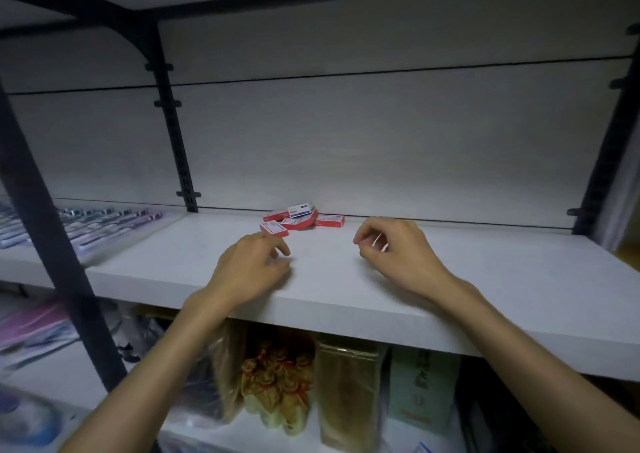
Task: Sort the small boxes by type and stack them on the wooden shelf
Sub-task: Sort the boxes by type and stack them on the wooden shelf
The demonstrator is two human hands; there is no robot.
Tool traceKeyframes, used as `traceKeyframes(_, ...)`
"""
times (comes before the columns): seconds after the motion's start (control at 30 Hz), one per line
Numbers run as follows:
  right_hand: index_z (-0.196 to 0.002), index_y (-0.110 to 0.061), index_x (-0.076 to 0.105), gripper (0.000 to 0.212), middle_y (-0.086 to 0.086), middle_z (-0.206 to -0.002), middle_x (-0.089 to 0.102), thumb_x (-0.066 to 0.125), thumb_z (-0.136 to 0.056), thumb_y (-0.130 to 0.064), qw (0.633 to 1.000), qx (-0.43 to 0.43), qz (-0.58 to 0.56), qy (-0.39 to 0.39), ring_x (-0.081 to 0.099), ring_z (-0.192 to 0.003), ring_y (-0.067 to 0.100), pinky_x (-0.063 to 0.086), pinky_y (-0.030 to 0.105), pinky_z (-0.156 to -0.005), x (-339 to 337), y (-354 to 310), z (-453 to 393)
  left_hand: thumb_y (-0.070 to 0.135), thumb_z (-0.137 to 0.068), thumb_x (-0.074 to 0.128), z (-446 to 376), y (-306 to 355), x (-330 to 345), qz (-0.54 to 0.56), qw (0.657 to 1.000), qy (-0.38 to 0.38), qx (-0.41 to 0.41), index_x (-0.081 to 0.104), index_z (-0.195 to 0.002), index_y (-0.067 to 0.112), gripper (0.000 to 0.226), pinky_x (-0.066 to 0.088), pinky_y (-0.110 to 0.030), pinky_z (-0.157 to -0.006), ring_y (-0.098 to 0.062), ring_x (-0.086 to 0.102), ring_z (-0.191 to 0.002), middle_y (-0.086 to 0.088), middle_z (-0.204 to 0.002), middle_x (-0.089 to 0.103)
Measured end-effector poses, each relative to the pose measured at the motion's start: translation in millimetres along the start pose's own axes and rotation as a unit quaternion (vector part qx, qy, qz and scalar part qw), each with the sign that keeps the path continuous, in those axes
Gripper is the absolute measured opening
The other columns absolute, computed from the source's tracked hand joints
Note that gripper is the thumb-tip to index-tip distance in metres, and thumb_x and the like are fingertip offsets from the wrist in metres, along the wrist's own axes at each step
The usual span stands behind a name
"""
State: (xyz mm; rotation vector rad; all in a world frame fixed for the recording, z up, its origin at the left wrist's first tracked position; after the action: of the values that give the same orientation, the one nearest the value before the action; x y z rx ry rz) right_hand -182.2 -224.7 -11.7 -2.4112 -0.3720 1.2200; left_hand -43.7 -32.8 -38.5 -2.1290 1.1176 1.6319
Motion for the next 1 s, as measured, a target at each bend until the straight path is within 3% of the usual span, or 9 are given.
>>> traceKeyframes(0.13, -0.084, -0.028, 0.068, 0.012, -0.018, -0.078, 0.067, 0.061, -0.083, -0.018, 0.998, 0.015, 0.036, -0.057, 0.063, -0.073, 0.007, 0.052, 0.032, -0.076, 27.7, -2.0, -20.5, 0.044, -0.093, 0.057, -27.8, -38.0, -0.1, -0.045, 0.998, 0.005, -0.036, 0.063, -0.118, 0.032, 0.029, 0.049, -0.033, -0.08, -0.02, 0.058, -0.096, 0.001, -0.109, 0.056)
traceKeyframes(0.3, -0.084, -0.028, 0.07, 0.011, -0.015, -0.074, 0.067, 0.064, -0.083, -0.018, 0.994, 0.048, 0.051, -0.086, 0.062, -0.068, 0.007, 0.049, 0.029, -0.071, 45.4, -5.6, -49.4, 0.047, -0.092, 0.056, -68.8, -56.4, 10.9, -0.024, 0.998, -0.053, 0.018, 0.04, -0.142, 0.041, 0.053, 0.049, -0.038, -0.089, -0.025, 0.054, -0.102, -0.002, -0.116, 0.041)
traceKeyframes(0.4, -0.085, -0.026, 0.07, 0.012, -0.012, -0.076, 0.068, 0.063, -0.083, -0.017, 0.992, 0.07, 0.061, -0.088, 0.063, -0.066, 0.008, 0.052, 0.03, -0.073, 58.2, -10.8, -63.8, 0.058, -0.095, 0.047, -89.9, -64.0, 18.4, -0.039, 0.993, -0.091, 0.058, 0.032, -0.147, 0.048, 0.054, 0.047, -0.039, -0.094, -0.026, 0.053, -0.111, -0.001, -0.121, 0.038)
traceKeyframes(0.53, -0.082, -0.027, 0.068, 0.011, -0.01, -0.077, 0.069, 0.063, -0.081, -0.017, 0.986, 0.11, 0.084, -0.089, 0.064, -0.07, 0.01, 0.055, 0.033, -0.075, 77.3, -7.0, -81.8, 0.062, -0.097, 0.039, -97.0, -70.4, 27.9, -0.07, 0.982, -0.122, 0.126, 0.047, -0.139, 0.043, 0.047, 0.044, -0.04, -0.098, -0.027, 0.049, -0.12, -0.003, -0.129, 0.044)
traceKeyframes(0.63, -0.08, -0.027, 0.066, 0.006, -0.008, -0.081, 0.068, 0.063, -0.084, -0.023, 0.978, 0.15, 0.127, -0.068, 0.063, -0.081, 0.019, 0.05, 0.033, -0.073, 92.4, 2.9, -98.5, 0.061, -0.094, 0.051, -96.2, -78.2, 16.1, 0.02, 0.981, -0.108, 0.16, 0.061, -0.105, 0.031, 0.034, 0.048, -0.035, -0.088, -0.02, 0.055, -0.103, 0.007, -0.106, 0.05)
traceKeyframes(0.7, -0.082, -0.023, 0.066, 0.009, -0.004, -0.084, 0.068, 0.063, -0.085, -0.032, 0.968, 0.193, 0.147, -0.061, 0.064, -0.088, 0.024, 0.046, 0.031, -0.071, 103.9, 12.7, -108.0, 0.059, -0.087, 0.064, -97.6, -91.0, 10.5, 0.087, 0.977, -0.092, 0.169, 0.056, -0.087, 0.028, 0.031, 0.047, -0.032, -0.08, -0.015, 0.056, -0.095, 0.009, -0.101, 0.052)
traceKeyframes(0.8, -0.082, -0.017, 0.067, 0.035, 0.001, -0.083, 0.07, 0.065, -0.084, -0.052, 0.955, 0.253, 0.144, -0.053, 0.065, -0.087, 0.025, 0.05, 0.035, -0.072, 118.1, 22.8, -121.3, 0.061, -0.078, 0.071, -101.0, -117.1, 14.0, 0.089, 0.98, -0.099, 0.147, 0.049, -0.099, 0.033, 0.041, 0.043, -0.031, -0.076, -0.013, 0.054, -0.096, 0.011, -0.108, 0.053)
traceKeyframes(0.9, -0.075, -0.011, 0.065, 0.055, 0.007, -0.079, 0.073, 0.065, -0.081, -0.066, 0.95, 0.291, 0.098, -0.057, 0.067, -0.08, 0.025, 0.05, 0.033, -0.07, 131.3, 27.7, -134.0, 0.074, -0.076, 0.064, -106.6, -132.4, 19.4, 0.019, 0.979, -0.138, 0.146, 0.054, -0.12, 0.031, 0.062, 0.048, -0.035, -0.085, -0.015, 0.052, -0.101, 0.009, -0.11, 0.055)
traceKeyframes(1.0, -0.073, -0.01, 0.072, 0.054, 0.005, -0.075, 0.074, 0.073, -0.076, -0.064, 0.941, 0.333, 0.04, -0.038, 0.066, -0.073, 0.021, 0.048, 0.032, -0.066, 137.4, 35.4, -138.1, 0.063, -0.08, 0.071, -113.2, -130.4, 18.7, 0.064, 0.963, -0.188, 0.179, 0.068, -0.113, 0.028, 0.048, 0.05, -0.033, -0.087, -0.014, 0.055, -0.096, 0.011, -0.1, 0.059)
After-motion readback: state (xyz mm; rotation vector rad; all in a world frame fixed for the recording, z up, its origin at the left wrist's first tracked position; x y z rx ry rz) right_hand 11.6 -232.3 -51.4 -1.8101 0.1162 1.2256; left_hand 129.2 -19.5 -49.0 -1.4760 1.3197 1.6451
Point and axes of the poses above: each hand's wrist, its own z-axis away from the middle knuckle, its own x-axis out of the palm, y = z × x, the point moved 7 cm from there along -z, towards the middle knuckle
